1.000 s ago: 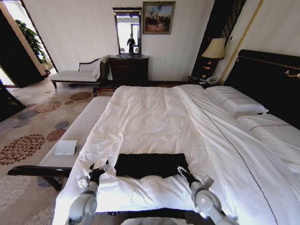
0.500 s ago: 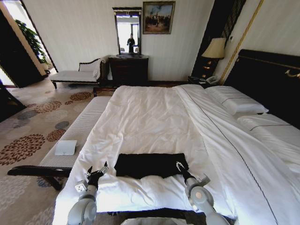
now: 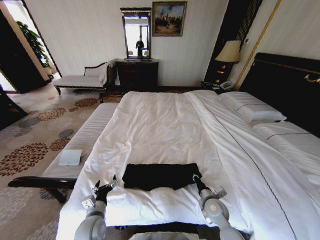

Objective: Fold the clothes on the bed.

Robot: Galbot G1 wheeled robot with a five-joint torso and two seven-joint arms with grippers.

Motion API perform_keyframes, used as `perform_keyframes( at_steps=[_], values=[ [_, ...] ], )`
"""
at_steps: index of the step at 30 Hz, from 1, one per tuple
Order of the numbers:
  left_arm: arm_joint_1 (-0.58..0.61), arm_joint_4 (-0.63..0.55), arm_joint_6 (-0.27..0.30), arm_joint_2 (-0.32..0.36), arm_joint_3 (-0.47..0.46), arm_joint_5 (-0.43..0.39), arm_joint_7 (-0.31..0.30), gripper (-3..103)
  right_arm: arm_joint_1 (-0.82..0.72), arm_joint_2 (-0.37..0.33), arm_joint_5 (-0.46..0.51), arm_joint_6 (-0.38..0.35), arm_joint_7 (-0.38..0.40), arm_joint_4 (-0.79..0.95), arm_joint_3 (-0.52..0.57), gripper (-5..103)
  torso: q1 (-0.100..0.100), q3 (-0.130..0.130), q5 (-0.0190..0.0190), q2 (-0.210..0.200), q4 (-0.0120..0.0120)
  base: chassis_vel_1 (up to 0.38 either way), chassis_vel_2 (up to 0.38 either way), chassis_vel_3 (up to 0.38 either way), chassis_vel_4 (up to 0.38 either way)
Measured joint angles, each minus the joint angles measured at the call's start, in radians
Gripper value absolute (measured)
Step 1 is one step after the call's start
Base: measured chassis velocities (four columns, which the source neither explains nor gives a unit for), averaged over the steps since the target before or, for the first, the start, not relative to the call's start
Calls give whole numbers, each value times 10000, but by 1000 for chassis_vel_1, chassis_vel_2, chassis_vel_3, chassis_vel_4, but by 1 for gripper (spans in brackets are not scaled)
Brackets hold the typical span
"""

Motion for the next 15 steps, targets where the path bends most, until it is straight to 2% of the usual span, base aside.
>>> perform_keyframes(
  at_steps=[4, 7, 12, 13, 15],
  values=[
    [154, 38, -34, -70, 27, 230, -7, 100, -166, -301, -621, 318, -277, 122, 13, 5, 0, 0, 1, 0, -1, 0, 0, 0, 0],
    [264, 5, -49, -89, -12, 261, -15, 100, -296, -674, -715, 414, -303, 319, 182, 5, 0, 0, 0, 1, 0, 0, 0, 0, 0],
    [324, -166, -75, -17, -179, 203, -27, 100, -832, -2150, -203, 473, -160, 603, 813, 5, 0, 0, 1, 1, -3, 0, 0, 0, 0],
    [324, -166, -75, -17, -179, 203, -27, 100, -832, -2150, -203, 473, -160, 603, 813, 5, 0, 0, 1, 1, -3, 0, 0, 0, 0],
    [324, -215, -82, -18, -142, 198, -29, 100, -906, -2711, -293, 616, -155, 290, 1016, 5, 0, 0, 0, 1, -2, 0, 0, 0, 0]
  ],
)
